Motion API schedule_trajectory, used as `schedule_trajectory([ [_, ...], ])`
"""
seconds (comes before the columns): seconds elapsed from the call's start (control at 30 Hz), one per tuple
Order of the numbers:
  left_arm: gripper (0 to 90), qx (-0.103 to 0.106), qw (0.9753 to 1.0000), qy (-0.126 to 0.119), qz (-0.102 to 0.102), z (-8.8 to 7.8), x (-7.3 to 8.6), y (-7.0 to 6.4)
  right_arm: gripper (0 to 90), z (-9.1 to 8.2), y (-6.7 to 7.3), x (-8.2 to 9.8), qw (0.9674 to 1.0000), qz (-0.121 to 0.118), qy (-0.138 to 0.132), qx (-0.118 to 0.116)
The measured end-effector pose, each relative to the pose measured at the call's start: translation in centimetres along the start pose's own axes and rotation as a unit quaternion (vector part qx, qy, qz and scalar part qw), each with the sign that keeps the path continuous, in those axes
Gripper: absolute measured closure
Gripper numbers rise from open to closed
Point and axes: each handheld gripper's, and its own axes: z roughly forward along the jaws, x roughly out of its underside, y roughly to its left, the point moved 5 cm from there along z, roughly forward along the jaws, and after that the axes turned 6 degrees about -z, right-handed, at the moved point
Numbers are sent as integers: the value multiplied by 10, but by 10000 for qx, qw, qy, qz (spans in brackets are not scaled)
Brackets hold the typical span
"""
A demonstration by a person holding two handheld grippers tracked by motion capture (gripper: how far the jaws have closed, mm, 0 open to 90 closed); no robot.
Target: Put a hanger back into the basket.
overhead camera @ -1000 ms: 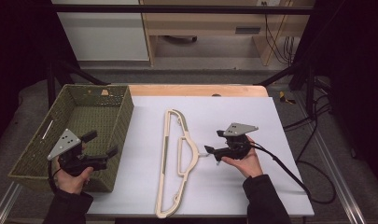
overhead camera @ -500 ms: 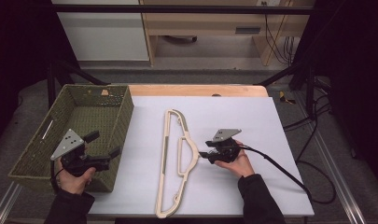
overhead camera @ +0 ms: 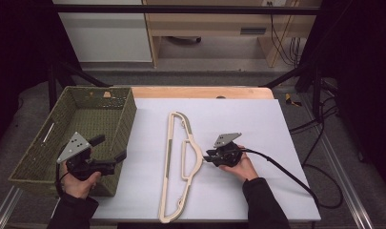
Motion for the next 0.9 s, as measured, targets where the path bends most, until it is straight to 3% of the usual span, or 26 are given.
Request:
schedule_trajectory([
  [0.5, 34, 27, 10000, 67, 36, 4, 2, -2, 900, -2, -4, -1, 9993, -149, -139, -326],
  [0.63, 34, 40, 9999, 82, 42, 5, 2, -3, 900, -2, -4, 0, 9988, -151, -89, -458],
  [0.77, 35, 44, 9999, 97, 66, 6, 3, -3, 810, 0, -5, 0, 9994, -210, -141, -215],
  [0.9, 36, 48, 9999, 100, 70, 6, 3, -3, 738, 6, -6, 5, 9995, -264, -49, -184],
])
